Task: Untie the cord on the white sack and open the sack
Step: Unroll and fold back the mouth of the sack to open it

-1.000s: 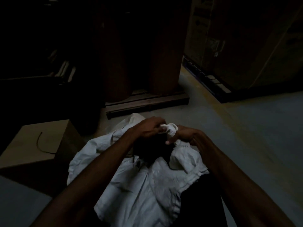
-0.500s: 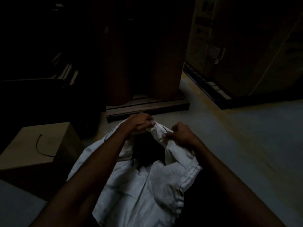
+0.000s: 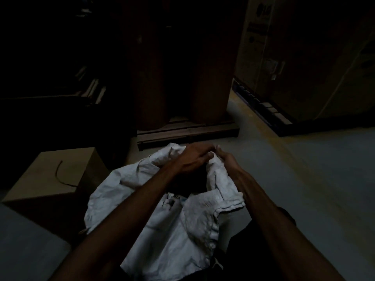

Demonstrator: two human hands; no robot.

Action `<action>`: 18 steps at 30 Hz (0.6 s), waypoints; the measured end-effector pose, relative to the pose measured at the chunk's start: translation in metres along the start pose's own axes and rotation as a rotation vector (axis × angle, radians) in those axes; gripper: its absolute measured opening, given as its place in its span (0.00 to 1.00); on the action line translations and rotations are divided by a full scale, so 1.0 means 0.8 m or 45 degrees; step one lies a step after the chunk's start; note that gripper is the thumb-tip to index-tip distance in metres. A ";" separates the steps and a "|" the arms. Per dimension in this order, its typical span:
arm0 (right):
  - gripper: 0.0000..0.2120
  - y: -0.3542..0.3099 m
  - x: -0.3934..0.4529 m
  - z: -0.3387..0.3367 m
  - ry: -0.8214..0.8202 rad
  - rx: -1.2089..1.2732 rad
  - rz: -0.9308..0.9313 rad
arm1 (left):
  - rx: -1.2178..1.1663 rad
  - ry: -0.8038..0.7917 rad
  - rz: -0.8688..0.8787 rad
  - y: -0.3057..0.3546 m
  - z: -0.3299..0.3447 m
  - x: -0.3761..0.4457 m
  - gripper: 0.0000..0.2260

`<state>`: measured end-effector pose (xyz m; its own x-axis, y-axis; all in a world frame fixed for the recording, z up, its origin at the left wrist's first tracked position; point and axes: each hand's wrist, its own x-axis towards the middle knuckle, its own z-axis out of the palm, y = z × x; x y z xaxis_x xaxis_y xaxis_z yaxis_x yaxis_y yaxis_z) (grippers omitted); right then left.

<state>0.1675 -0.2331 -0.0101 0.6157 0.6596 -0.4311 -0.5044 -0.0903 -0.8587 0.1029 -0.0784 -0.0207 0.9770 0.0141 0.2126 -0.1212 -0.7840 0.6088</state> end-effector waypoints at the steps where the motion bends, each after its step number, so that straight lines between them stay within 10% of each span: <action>1: 0.28 0.003 0.001 0.000 -0.014 0.035 0.021 | 0.066 0.012 -0.021 0.000 0.004 0.001 0.10; 5: 0.15 -0.007 -0.007 -0.012 -0.080 -0.713 0.042 | 0.482 -0.088 -0.095 -0.003 0.000 0.018 0.12; 7: 0.38 -0.013 -0.016 -0.016 -0.020 -1.428 0.058 | 0.659 -0.028 -0.133 -0.006 -0.006 0.029 0.16; 11: 0.28 -0.006 -0.023 -0.002 0.585 -2.296 -0.021 | 0.865 -0.031 -0.275 -0.002 0.001 0.045 0.18; 13: 0.21 0.001 -0.022 -0.001 0.709 -2.316 -0.155 | 0.855 -0.004 -0.362 -0.004 0.004 0.050 0.18; 18: 0.28 0.019 -0.011 -0.032 0.482 -1.138 0.004 | 0.558 -0.185 -0.347 -0.017 -0.013 0.047 0.19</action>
<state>0.1700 -0.2593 -0.0263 0.8481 0.3886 -0.3601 0.0436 -0.7285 -0.6836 0.1391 -0.0604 -0.0130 0.9807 0.1921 -0.0355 0.1949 -0.9499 0.2442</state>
